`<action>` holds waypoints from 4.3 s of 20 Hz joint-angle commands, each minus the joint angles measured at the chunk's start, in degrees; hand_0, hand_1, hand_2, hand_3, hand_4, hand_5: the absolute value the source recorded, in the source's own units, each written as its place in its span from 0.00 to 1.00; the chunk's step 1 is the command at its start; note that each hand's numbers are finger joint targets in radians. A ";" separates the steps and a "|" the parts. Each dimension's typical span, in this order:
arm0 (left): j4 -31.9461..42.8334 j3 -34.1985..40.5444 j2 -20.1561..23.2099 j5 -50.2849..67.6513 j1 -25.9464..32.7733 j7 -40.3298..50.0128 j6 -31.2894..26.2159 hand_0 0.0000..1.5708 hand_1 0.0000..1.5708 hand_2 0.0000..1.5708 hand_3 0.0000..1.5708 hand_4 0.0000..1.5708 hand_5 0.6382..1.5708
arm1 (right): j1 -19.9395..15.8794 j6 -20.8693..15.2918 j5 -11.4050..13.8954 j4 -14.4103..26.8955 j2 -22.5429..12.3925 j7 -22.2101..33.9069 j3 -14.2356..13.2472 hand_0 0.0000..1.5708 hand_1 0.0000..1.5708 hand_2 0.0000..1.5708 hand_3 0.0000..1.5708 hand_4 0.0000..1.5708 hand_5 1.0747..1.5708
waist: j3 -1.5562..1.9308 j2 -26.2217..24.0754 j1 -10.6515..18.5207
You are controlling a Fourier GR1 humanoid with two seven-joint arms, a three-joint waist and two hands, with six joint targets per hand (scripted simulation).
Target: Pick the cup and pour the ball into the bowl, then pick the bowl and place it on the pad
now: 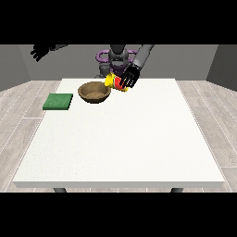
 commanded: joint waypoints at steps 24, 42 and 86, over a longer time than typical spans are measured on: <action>-10.54 -31.04 -3.05 -28.81 -15.57 35.09 -39.51 0.00 0.00 0.73 1.00 0.71 1.00 | -7.04 0.57 4.09 13.82 0.93 -3.86 2.81 0.00 0.00 0.00 0.11 0.45 0.96 | -0.16 -3.43 -0.74; -32.27 18.57 6.61 24.82 -4.24 14.45 -22.95 0.00 0.00 0.00 0.00 0.70 1.00 | 0.71 -5.57 5.35 11.24 3.69 -3.00 1.67 0.00 0.00 0.00 0.00 0.50 0.97 | -0.85 -6.37 11.12; -38.30 43.57 34.21 61.22 5.15 8.03 -58.77 0.00 0.00 0.00 0.00 0.65 0.97 | -7.94 -17.66 11.25 31.12 17.83 -27.64 5.22 0.00 0.00 0.00 0.00 0.32 0.97 | -0.17 11.14 15.62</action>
